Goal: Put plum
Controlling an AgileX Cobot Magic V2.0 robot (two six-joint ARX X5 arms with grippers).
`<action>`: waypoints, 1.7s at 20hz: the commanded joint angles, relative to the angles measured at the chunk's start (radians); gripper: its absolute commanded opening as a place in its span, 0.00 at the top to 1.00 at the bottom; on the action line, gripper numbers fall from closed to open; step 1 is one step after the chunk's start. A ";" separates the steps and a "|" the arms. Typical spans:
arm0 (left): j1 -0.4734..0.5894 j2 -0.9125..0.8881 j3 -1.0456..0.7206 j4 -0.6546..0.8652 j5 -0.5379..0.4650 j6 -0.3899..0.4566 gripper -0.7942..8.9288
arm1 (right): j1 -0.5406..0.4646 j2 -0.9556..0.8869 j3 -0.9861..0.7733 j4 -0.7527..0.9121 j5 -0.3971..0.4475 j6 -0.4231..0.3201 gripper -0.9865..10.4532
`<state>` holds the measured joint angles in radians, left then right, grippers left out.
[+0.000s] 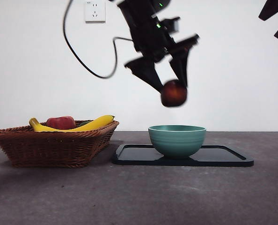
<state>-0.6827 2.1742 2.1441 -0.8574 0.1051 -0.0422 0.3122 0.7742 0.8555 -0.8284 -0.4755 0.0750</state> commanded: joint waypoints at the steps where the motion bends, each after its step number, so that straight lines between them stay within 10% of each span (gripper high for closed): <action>1: 0.019 -0.091 0.045 -0.008 -0.002 0.003 0.64 | 0.004 -0.008 0.008 0.014 0.001 -0.004 0.73; 17: 0.245 -0.682 -0.108 -0.261 -0.039 -0.022 0.64 | 0.004 -0.051 0.008 0.013 0.000 -0.004 0.73; 24: 0.252 -0.937 -0.721 0.123 -0.055 -0.041 0.64 | 0.004 -0.051 0.008 0.019 0.001 -0.004 0.73; 34: 0.286 -0.853 -1.163 0.562 -0.103 0.013 0.64 | 0.004 -0.051 0.008 0.020 0.001 0.003 0.73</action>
<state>-0.3946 1.3071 0.9726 -0.3233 0.0025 -0.0559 0.3126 0.7197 0.8555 -0.8207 -0.4747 0.0753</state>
